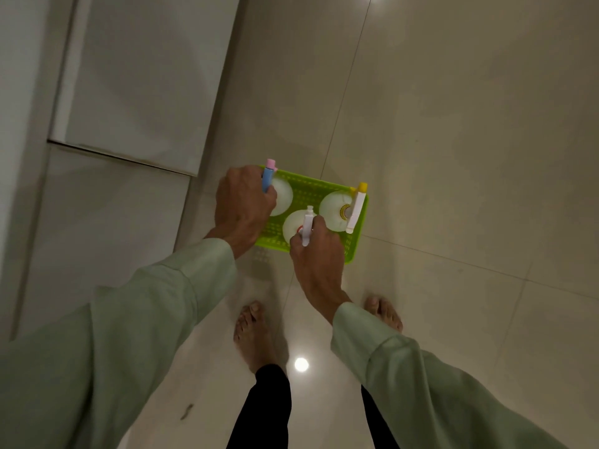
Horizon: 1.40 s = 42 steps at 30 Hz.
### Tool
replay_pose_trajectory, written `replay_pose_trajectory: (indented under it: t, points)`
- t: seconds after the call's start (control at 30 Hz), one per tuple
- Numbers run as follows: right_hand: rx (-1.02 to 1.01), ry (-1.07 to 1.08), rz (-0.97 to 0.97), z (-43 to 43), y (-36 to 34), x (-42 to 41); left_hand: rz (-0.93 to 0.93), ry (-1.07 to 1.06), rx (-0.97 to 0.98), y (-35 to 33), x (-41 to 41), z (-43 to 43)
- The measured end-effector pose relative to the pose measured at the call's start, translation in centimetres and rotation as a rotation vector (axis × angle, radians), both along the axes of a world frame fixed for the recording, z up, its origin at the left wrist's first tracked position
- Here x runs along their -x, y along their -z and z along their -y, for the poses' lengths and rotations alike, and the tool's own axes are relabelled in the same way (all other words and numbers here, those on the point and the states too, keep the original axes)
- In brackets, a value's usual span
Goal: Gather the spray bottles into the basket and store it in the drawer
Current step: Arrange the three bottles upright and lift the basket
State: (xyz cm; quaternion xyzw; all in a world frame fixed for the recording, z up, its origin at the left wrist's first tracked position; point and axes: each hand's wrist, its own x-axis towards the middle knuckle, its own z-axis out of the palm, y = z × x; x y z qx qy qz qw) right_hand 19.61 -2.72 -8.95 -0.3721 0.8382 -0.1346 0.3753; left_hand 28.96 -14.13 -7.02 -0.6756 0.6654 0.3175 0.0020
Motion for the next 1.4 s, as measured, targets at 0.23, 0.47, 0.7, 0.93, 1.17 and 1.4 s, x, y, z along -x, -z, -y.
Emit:
replay_pose_trajectory:
  t: [0.23, 0.47, 0.7, 0.93, 1.17, 1.4]
  points:
    - [0.017, 0.043, 0.043, 0.1, -0.1, -0.8, 0.003, 0.032, 0.048, 0.1, -0.2, -0.5]
    - [0.028, 0.029, 0.018, 0.2, 0.1, -1.3, -0.021, 0.057, 0.077, 0.2, -0.5, -0.7]
    - [0.070, 0.016, -0.009, -0.4, 0.6, -0.7, -0.026, 0.063, 0.093, 0.6, -0.5, -1.0]
    - [0.039, 0.037, -0.020, -1.0, 1.0, -0.2, -0.016, 0.055, 0.100, 1.0, -0.9, -1.2]
    - [0.049, 0.058, -0.027, -2.6, -0.1, 1.6, -0.022, 0.035, 0.121, 0.2, -1.2, -1.8]
    - [0.185, 0.353, 0.044, -6.3, 1.6, 7.0, -0.150, -0.255, 0.114, -0.6, -2.9, -2.5]
